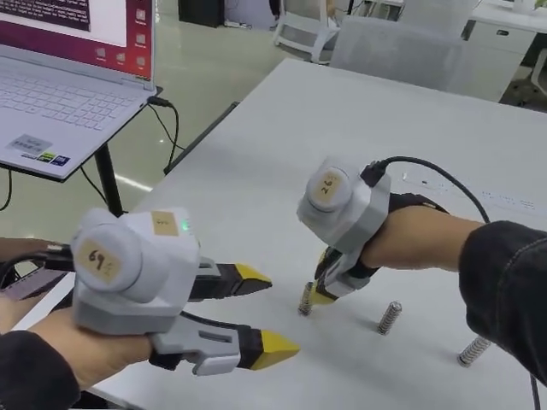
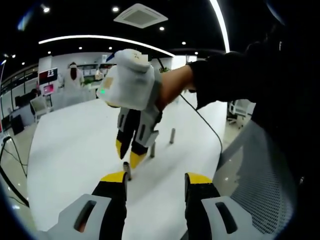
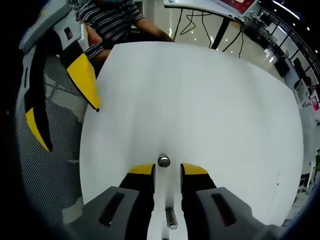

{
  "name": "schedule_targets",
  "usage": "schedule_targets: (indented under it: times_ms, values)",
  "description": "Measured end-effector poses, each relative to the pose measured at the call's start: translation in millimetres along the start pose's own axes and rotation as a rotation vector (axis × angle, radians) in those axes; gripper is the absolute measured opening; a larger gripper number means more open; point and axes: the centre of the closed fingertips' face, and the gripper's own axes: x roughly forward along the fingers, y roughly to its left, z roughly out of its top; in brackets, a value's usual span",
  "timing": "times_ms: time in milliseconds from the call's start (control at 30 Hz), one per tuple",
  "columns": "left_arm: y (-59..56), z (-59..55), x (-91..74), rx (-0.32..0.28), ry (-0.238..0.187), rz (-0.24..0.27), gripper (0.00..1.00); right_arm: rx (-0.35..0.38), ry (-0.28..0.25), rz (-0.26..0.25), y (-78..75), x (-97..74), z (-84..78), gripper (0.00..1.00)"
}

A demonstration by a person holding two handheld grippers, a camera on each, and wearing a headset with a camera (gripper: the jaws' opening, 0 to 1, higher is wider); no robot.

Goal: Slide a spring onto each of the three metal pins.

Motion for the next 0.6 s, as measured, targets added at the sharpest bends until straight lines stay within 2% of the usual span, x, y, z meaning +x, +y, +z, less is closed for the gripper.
schedule_targets:
  times_ms: [367,600]
  values:
    - [-2.0,0.6,0.9,0.01,0.0,-0.005,0.42,0.081,-0.142,-0.084,-3.5,-50.1,0.7,0.21]
    - [-4.8,0.7,2.2,0.022,0.008,-0.008,0.44,0.136,-0.19,-0.123,-0.7,-66.3,-11.0,0.23]
